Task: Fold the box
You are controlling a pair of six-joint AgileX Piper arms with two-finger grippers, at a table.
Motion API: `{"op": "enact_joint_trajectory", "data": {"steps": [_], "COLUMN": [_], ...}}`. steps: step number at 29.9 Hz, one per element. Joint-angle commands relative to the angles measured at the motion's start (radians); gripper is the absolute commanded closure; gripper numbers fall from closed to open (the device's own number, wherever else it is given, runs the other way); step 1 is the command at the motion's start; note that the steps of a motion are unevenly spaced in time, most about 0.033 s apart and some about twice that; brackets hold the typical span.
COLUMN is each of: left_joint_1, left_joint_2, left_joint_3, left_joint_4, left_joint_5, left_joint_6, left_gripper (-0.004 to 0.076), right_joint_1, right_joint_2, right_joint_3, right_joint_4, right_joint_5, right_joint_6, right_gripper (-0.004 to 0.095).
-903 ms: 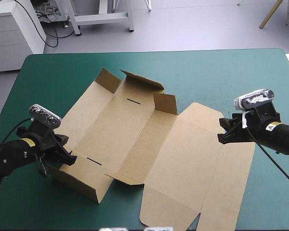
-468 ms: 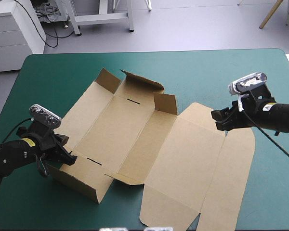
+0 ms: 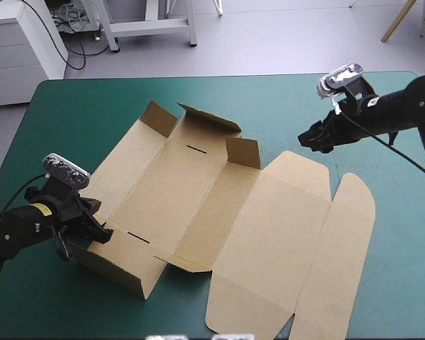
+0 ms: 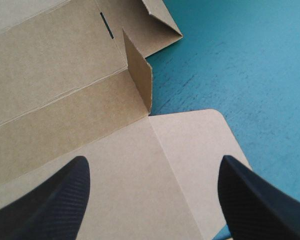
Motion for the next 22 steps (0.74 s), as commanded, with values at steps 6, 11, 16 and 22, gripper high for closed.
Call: {"op": "enact_joint_trajectory", "data": {"steps": [6,11,16,22], "left_joint_1": [-0.002,-0.002,-0.002,-0.002], "left_joint_2": [-0.006,-0.006,-0.006,-0.006], "left_joint_3": [-0.029,-0.029,-0.029,-0.029], "left_joint_4": [-0.027,-0.027,-0.027,-0.027], "left_joint_5": [-0.046,-0.046,-0.046,-0.046], "left_joint_6": [-0.003,-0.005,-0.018,-0.018], "left_gripper": [0.0734,0.0734,0.0734,0.0734], "right_joint_1": [0.123,0.192,0.231,0.272], "right_joint_2": [0.185,0.330,0.450,0.561], "right_joint_3": [-0.241,-0.341,-0.426,-0.482], "right_joint_4": [0.021,-0.029,-0.049,-0.052], "right_joint_5": [-0.019,-0.019,-0.019,-0.019], "right_joint_6": [-0.024,-0.008,-0.005,-0.005], "right_gripper": [0.0243,0.0243,0.0243,0.0243]}}
